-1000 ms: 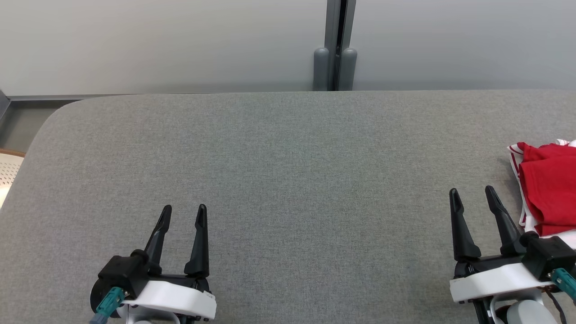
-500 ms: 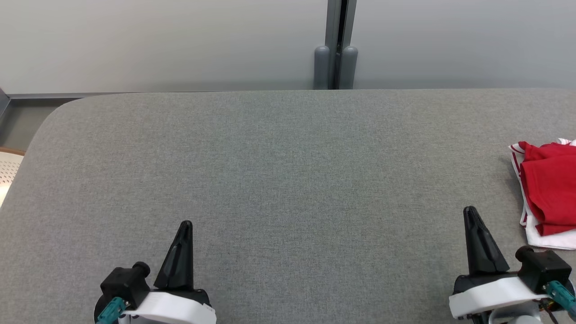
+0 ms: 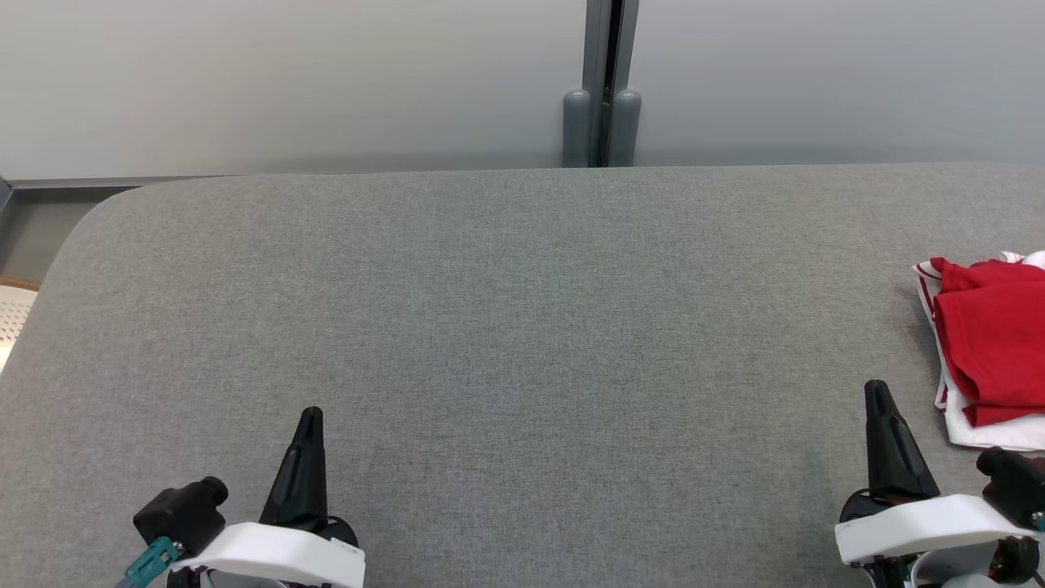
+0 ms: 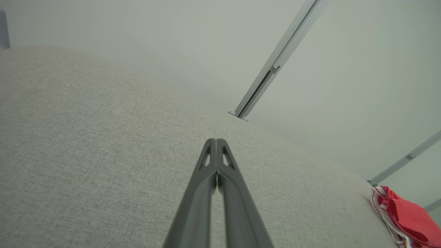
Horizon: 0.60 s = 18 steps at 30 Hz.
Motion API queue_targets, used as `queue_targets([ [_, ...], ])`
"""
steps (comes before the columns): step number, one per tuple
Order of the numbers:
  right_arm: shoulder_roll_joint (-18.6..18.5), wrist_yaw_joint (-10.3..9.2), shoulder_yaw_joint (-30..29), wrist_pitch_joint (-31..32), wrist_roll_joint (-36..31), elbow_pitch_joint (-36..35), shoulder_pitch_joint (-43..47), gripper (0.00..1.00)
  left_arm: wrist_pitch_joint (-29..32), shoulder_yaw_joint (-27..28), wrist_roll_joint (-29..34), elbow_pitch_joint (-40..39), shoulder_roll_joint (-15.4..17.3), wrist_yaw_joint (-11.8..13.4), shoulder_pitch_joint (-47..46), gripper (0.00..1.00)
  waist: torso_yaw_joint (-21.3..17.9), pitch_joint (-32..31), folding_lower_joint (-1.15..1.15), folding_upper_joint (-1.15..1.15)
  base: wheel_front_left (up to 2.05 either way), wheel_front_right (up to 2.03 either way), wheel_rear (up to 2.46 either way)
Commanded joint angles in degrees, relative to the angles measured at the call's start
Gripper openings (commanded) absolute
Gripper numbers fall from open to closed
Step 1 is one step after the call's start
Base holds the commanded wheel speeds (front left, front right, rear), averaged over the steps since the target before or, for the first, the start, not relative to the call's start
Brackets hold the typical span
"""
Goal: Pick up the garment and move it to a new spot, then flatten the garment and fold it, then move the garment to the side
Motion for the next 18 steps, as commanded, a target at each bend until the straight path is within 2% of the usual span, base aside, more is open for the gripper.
queue_targets([
  [1,-0.1,0.0,-0.6,0.7,2.7,-1.0,-1.3,0.0,0.5,0.7,-2.5,-0.6,0.5,-0.5,-1.8,0.0,-0.1,-0.1,0.0,0.0,0.0,0.0,0.0],
  [18,0.4,0.0,-2.7,4.8,18.2,-1.3,-1.8,0.0,4.1,3.1,-16.9,-0.1,1.1,-1.7,-2.9,0.0,-0.8,-0.7,0.0,0.0,0.0,0.0,0.0],
])
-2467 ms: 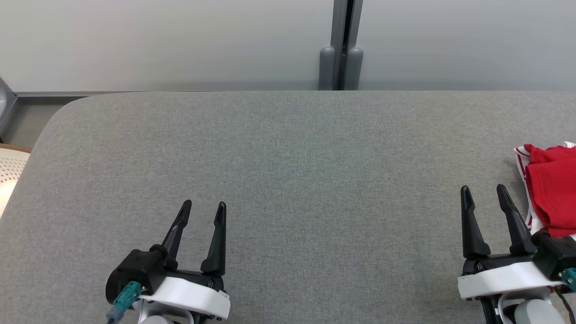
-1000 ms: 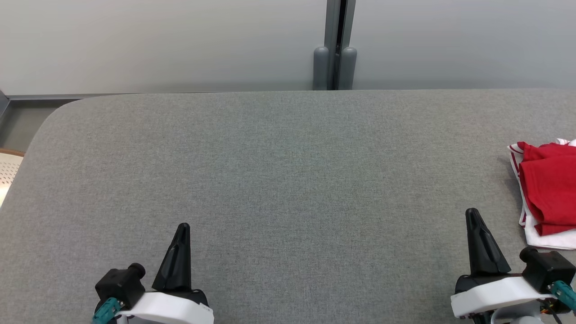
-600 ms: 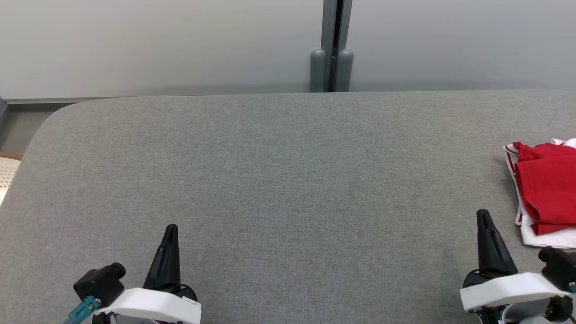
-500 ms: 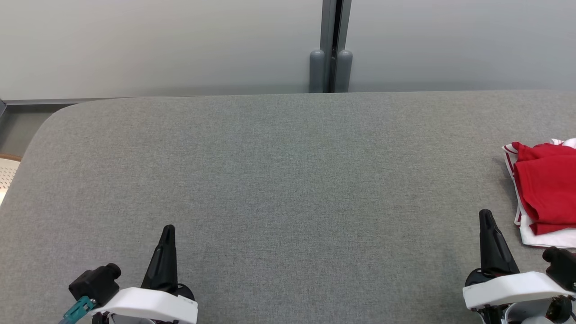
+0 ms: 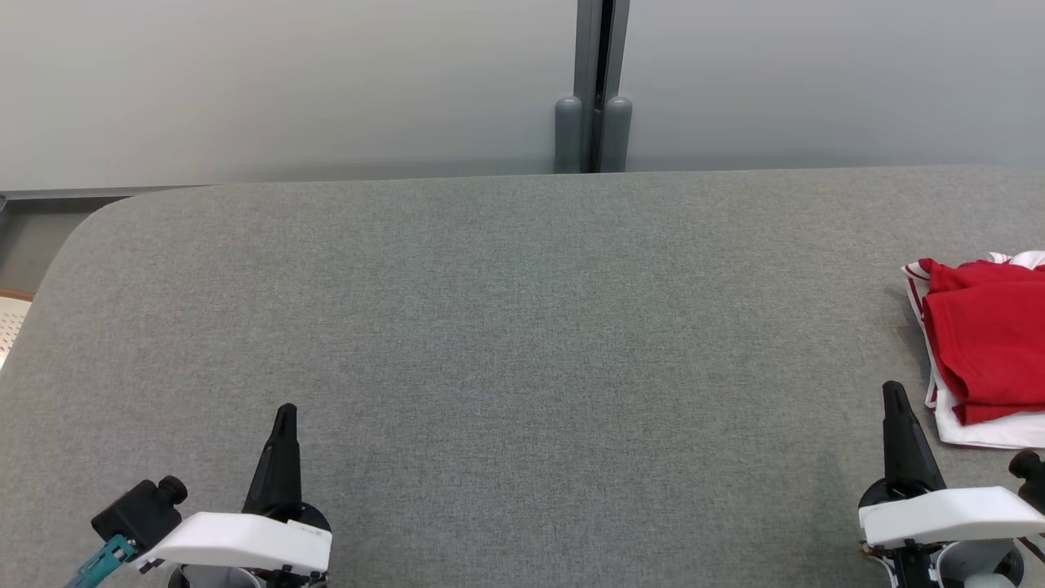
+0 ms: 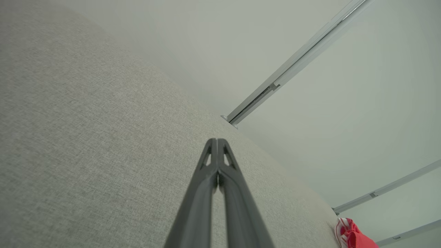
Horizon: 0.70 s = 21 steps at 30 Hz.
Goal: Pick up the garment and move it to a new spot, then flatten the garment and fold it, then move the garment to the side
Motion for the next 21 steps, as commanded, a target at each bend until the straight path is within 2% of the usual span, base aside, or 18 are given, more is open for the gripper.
queue_targets([
  [1,-0.2,0.0,-0.5,0.6,2.4,-1.0,-1.4,0.0,0.4,0.7,-2.2,-0.6,0.6,-0.5,-1.9,0.0,-0.1,-0.1,0.0,0.0,0.0,0.0,0.0],
  [21,0.3,0.0,-2.4,4.3,15.6,-1.2,-1.7,0.0,3.8,3.2,-14.3,-0.3,0.8,-1.5,-2.7,0.0,-0.8,-0.8,0.0,0.0,0.0,0.0,0.0],
])
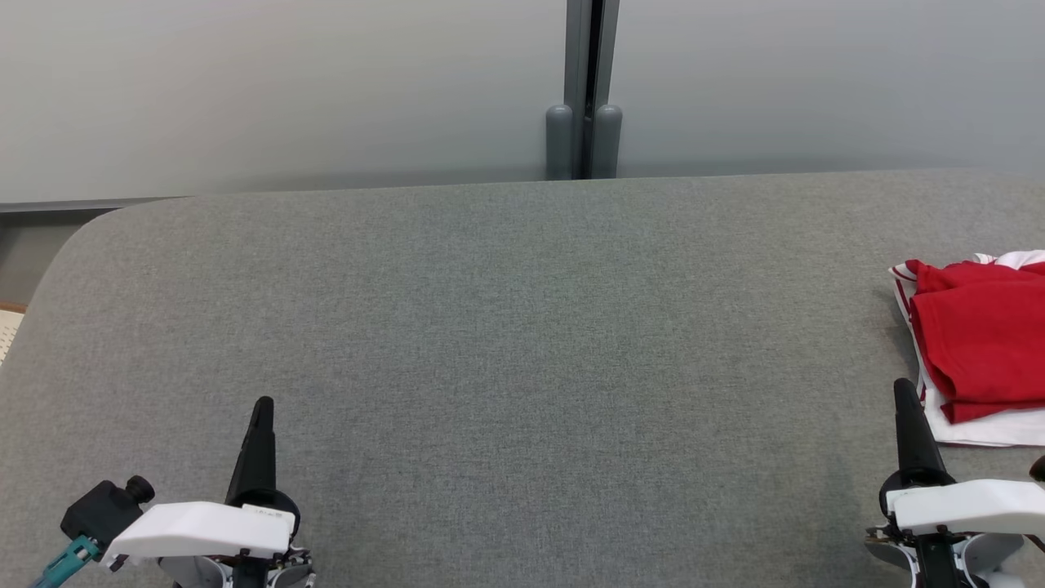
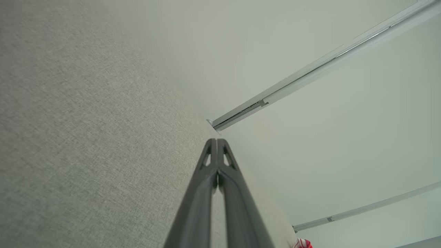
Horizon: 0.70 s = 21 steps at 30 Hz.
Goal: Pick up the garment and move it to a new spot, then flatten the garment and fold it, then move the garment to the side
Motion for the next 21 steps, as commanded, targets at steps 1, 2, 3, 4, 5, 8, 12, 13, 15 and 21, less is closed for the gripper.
queue_targets([
  [1,-0.1,0.0,-0.3,0.5,1.5,-0.7,-1.0,0.0,0.3,0.5,-1.3,-0.4,0.3,-0.6,-1.6,0.0,0.0,0.0,0.0,0.0,0.0,0.0,0.0],
  [2,-0.1,0.0,-0.4,0.7,2.1,-0.7,-1.0,0.0,0.5,0.6,-1.9,-0.4,0.3,-0.6,-1.7,0.0,-0.1,-0.1,0.0,0.0,0.0,0.0,0.0],
  [3,-0.1,0.0,-0.5,0.9,2.7,-0.7,-1.0,0.0,0.7,0.8,-2.4,-0.4,0.4,-0.6,-1.7,0.0,-0.1,-0.1,0.0,0.0,0.0,0.0,0.0],
  [4,0.0,0.0,-0.6,1.0,3.3,-0.7,-1.1,0.0,0.8,0.9,-3.0,-0.4,0.4,-0.7,-1.8,0.0,-0.2,-0.2,0.0,0.0,0.0,0.0,0.0],
  [5,0.0,0.0,-0.7,1.2,3.9,-0.8,-1.1,0.0,1.0,1.0,-3.5,-0.4,0.4,-0.7,-1.8,0.0,-0.2,-0.2,0.0,0.0,0.0,0.0,0.0],
  [8,0.1,0.0,-1.0,1.7,5.7,-0.8,-1.1,0.0,1.5,1.4,-5.1,-0.3,0.4,-0.9,-1.9,0.0,-0.3,-0.3,0.0,0.0,0.0,0.0,0.0],
  [12,0.2,0.0,-1.3,2.3,8.0,-0.8,-1.2,0.0,2.1,1.9,-7.1,-0.2,0.4,-1.1,-2.0,0.0,-0.5,-0.4,0.0,0.0,0.0,0.0,0.0],
  [13,0.2,0.0,-1.4,2.5,8.6,-0.8,-1.2,0.0,2.3,2.0,-7.6,-0.2,0.4,-1.1,-2.0,0.0,-0.5,-0.5,0.0,0.0,0.0,0.0,0.0],
  [15,0.3,0.0,-1.6,2.8,9.6,-0.8,-1.3,0.0,2.5,2.2,-8.7,-0.2,0.4,-1.1,-2.1,0.0,-0.6,-0.5,0.0,0.0,0.0,0.0,0.0],
  [21,0.4,0.0,-2.0,3.7,12.9,-0.8,-1.3,0.0,3.5,2.9,-11.5,0.0,0.4,-1.5,-2.3,0.0,-0.8,-0.8,0.0,0.0,0.0,0.0,0.0],
])
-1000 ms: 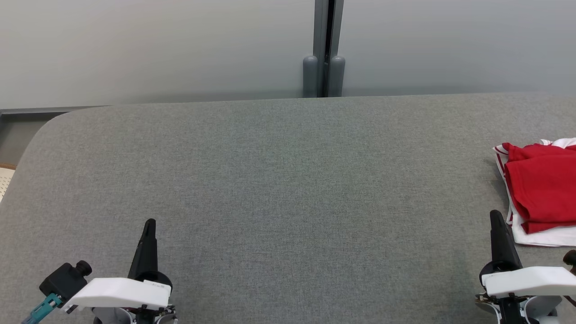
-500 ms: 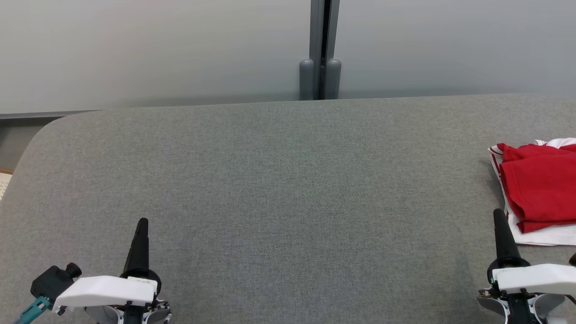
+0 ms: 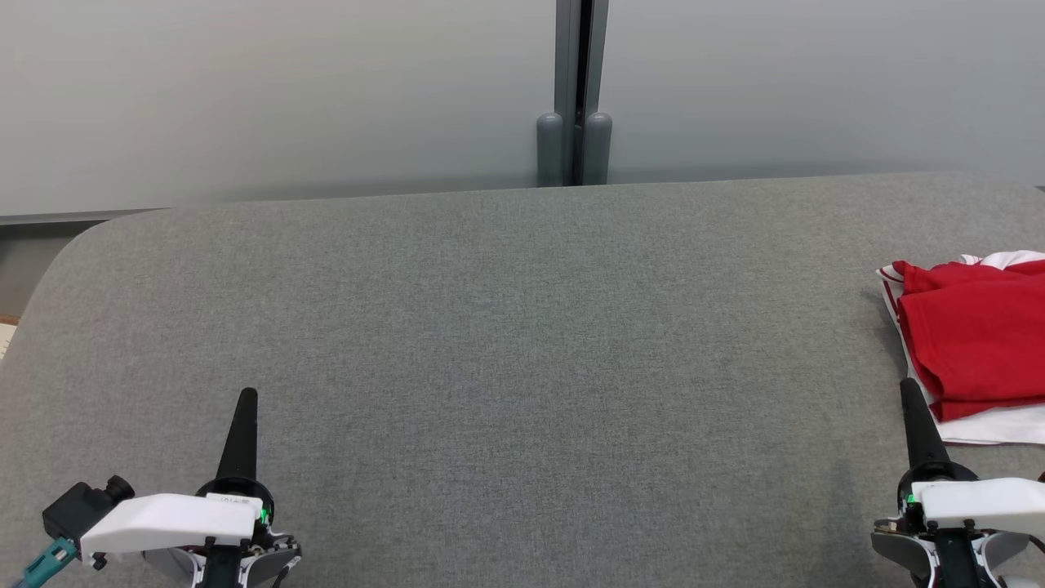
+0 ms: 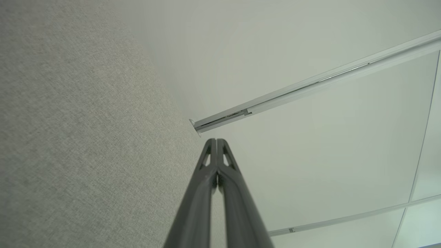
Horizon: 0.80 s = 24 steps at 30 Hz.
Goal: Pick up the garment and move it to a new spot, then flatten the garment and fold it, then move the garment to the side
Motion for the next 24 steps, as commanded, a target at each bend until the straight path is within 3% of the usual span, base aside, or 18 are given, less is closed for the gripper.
queue_targets([
  [1,-0.1,0.0,-0.3,0.6,1.4,-0.5,-1.1,0.0,0.3,0.6,-1.2,-0.3,0.3,-0.5,-1.3,0.0,-0.1,0.0,0.0,0.0,0.0,0.0,0.0],
  [24,0.4,0.01,-1.9,3.5,11.7,-0.6,-1.3,0.0,3.3,2.9,-10.3,0.1,0.2,-1.3,-1.8,0.0,-0.9,-0.8,0.0,0.0,0.0,0.0,0.0],
])
